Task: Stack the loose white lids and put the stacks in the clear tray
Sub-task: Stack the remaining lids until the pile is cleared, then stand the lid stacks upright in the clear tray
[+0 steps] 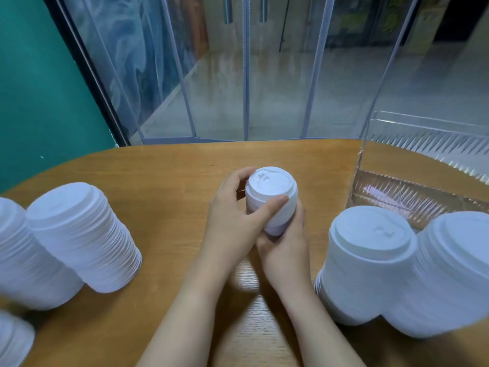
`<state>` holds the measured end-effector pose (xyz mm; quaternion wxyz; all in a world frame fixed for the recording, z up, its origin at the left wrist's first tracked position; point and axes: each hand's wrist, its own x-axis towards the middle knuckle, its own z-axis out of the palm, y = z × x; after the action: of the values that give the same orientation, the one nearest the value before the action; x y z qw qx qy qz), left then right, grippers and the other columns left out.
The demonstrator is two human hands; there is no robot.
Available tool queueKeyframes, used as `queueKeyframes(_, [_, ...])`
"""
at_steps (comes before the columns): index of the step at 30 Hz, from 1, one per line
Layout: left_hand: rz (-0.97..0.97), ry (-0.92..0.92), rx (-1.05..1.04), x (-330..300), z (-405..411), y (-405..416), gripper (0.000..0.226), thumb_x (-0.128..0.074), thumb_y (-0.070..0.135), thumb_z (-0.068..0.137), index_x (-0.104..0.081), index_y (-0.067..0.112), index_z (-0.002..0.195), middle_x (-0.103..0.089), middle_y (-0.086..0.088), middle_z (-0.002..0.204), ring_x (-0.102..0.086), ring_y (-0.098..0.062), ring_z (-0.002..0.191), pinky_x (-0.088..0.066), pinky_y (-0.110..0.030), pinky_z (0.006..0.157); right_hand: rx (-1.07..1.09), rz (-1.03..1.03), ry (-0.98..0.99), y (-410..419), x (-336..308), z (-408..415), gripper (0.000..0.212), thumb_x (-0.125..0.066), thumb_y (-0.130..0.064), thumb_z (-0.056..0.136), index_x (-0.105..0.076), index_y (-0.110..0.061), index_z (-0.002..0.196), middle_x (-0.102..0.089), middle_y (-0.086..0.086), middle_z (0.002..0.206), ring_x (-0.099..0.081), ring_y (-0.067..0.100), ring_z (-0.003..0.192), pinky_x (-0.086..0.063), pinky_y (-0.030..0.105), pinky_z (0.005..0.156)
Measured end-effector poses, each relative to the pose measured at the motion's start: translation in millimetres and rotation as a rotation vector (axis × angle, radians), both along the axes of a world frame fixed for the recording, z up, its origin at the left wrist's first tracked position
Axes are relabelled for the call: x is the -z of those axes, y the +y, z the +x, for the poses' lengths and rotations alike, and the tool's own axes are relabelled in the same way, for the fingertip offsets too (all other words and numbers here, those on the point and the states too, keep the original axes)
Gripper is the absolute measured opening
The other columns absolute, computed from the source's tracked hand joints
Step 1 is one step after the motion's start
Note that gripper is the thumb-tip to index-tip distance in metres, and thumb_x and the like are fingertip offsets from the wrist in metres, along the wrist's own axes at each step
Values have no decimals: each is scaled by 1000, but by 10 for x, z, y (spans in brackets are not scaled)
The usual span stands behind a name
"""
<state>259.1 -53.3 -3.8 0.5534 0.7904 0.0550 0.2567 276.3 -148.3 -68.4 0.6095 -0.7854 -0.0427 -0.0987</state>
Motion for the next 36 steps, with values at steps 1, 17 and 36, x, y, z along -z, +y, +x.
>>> queueKeyframes(1, [6, 9, 6, 5, 1, 9, 56, -92, 31, 75, -64, 26, 124, -70, 12, 120, -65, -3, 113, -52, -23, 98, -4, 4, 2, -1, -2, -3, 89, -70, -55, 68, -38, -34, 149, -57, -9, 141, -56, 14, 131, -47, 47, 107])
queueKeyframes(17, [-123, 58, 88, 100, -162, 129, 62, -74, 44, 87, -55, 21, 140, -69, 13, 124, -63, 4, 116, -48, -13, 94, -128, 63, 43, -65, -56, -50, 81, -92, -32, 74, -46, -35, 141, -65, -15, 130, -61, 4, 119, -52, 34, 100])
queueKeyframes(36, [-561, 195, -133, -12, -1246, 40, 67, -30, 60, 96, -54, 13, 138, -61, -12, 140, -61, -11, 119, -42, -39, 113, -321, -72, 134, -348, -425, -1141, 83, -70, -39, 95, -24, -23, 162, -32, -9, 166, -28, 5, 152, -27, 38, 125])
